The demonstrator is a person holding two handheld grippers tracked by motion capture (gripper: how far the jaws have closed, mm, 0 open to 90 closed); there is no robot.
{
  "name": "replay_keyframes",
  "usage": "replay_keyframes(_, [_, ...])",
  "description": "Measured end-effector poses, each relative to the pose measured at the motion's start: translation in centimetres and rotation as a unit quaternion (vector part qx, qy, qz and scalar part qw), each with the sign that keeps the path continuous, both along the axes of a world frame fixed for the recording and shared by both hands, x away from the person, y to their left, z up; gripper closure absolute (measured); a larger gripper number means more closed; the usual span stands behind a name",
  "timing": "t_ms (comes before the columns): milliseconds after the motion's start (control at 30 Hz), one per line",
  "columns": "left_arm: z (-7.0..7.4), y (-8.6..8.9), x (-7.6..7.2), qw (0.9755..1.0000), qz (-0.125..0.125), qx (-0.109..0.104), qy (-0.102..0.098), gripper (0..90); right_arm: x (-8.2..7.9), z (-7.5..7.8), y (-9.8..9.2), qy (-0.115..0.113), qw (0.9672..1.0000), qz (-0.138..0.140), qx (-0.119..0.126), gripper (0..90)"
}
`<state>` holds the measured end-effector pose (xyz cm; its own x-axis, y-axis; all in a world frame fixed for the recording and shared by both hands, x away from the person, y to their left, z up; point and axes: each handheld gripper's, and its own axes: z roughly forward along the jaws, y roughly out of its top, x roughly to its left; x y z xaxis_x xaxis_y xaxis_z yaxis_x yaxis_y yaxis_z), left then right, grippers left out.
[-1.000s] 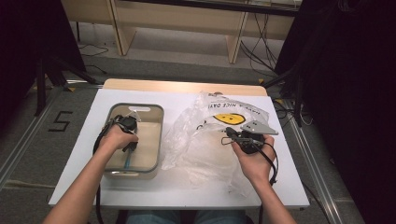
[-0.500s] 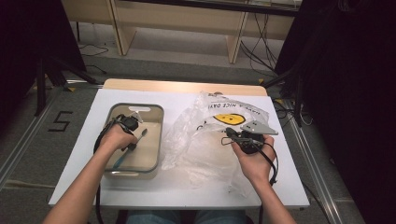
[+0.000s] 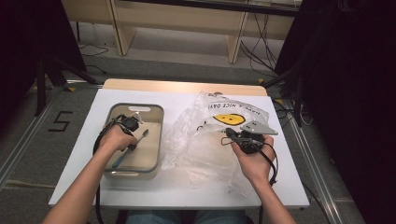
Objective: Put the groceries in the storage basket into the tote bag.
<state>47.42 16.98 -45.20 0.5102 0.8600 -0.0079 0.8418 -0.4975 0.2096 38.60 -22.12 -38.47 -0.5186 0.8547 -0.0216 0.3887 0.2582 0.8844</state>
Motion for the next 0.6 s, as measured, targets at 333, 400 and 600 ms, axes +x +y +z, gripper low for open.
replay_keyframes(333, [-0.01, 0.28, -0.10, 0.9998, 0.007, -0.018, -0.007, 78.3, 0.02, -0.05, -0.03, 0.001, 1.0000, 0.000, -0.001, 90.0])
replay_keyframes(400, [0.04, 0.32, -0.12, 0.9997, 0.009, -0.020, -0.012, 78.3, 0.03, -0.06, -0.02, 0.001, 1.0000, -0.001, -0.001, 90.0])
replay_keyframes(600, [0.48, 0.41, -0.30, 0.9989, 0.012, -0.032, -0.032, 78.4, 0.01, -0.06, -0.02, 0.001, 1.0000, -0.001, 0.000, 90.0])
